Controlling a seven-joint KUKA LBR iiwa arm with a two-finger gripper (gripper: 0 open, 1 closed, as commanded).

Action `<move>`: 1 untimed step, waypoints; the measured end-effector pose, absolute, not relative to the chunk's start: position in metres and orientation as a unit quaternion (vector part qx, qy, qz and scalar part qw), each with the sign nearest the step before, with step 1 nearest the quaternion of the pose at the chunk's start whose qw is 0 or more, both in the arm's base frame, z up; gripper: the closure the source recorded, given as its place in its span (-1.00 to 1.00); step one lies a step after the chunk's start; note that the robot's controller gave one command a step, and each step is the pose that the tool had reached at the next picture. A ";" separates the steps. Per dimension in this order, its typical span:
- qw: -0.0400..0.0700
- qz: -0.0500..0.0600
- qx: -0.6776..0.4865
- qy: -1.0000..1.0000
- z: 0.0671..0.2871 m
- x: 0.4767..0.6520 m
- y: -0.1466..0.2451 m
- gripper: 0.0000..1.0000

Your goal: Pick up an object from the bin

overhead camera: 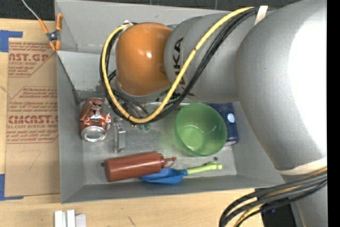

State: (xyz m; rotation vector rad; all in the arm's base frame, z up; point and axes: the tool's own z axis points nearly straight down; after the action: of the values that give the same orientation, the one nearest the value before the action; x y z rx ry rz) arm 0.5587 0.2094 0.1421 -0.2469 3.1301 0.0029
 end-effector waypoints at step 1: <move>0.002 0.001 -0.172 0.985 0.158 0.582 0.212 -1.00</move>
Offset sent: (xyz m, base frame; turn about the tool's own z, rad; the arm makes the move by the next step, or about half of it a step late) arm 0.0279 0.0228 0.0089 -0.4172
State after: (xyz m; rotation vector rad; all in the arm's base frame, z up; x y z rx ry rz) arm 0.5822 0.2124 0.1581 -0.5392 3.0912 0.0033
